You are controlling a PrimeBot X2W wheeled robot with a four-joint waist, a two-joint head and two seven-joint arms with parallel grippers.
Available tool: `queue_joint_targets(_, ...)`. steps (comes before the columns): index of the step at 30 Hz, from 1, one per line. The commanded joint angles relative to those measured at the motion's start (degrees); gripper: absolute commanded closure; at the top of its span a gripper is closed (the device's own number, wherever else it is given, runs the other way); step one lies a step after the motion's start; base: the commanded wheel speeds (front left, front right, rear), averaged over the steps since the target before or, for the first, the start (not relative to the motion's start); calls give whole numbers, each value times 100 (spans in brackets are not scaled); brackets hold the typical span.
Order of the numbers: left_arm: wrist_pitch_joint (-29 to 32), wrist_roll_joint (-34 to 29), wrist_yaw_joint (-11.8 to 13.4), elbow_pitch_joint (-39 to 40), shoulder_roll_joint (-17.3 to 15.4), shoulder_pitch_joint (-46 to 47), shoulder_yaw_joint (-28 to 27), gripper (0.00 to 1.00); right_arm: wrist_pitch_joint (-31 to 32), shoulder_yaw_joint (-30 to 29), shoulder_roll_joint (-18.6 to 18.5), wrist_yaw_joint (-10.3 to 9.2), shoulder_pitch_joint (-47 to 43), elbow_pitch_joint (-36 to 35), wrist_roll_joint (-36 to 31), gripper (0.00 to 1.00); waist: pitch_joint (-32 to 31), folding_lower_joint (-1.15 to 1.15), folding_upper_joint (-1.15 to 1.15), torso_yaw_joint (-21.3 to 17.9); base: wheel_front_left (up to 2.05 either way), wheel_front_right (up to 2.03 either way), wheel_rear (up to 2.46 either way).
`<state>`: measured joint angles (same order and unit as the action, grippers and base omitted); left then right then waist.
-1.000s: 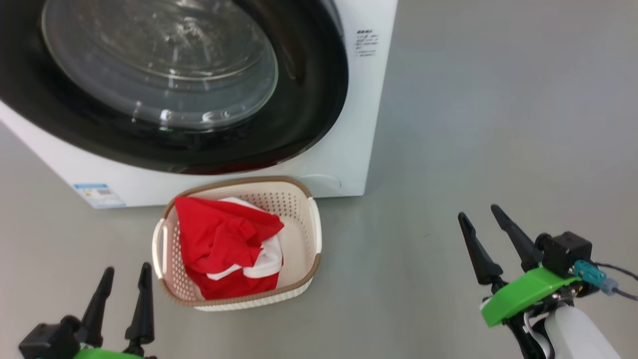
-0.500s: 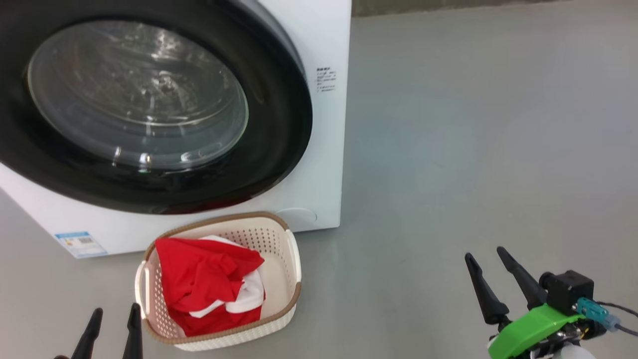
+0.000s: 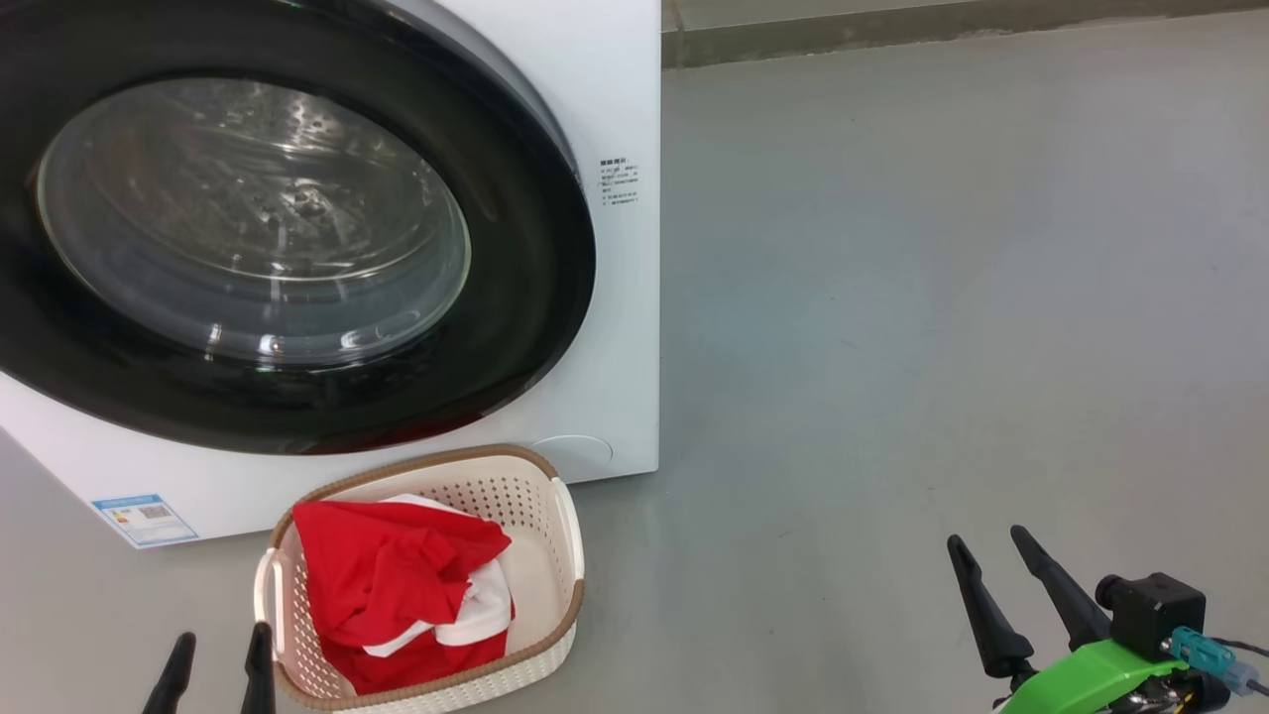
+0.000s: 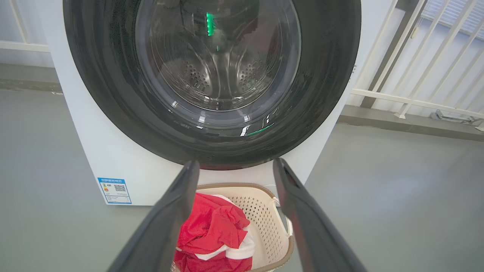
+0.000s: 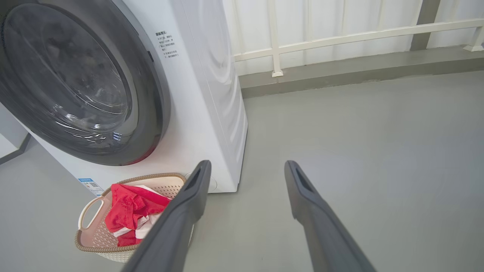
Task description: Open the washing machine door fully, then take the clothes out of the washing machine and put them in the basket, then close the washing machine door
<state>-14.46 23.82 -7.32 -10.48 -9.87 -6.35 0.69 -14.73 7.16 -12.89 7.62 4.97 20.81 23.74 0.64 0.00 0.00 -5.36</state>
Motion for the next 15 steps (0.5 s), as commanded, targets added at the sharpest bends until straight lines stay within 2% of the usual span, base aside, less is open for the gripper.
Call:
queue_joint_targets(1,-54,-59,-17,143,-78,68,-223,0,-27,101,-97,-13,12,-147,-37,0,-2,0,0,-4,0,0,0)
queue_joint_targets(15,-54,-69,-17,204,-58,34,-260,0,-27,36,-61,-13,-72,-180,-91,0,-27,0,0,-12,0,0,0)
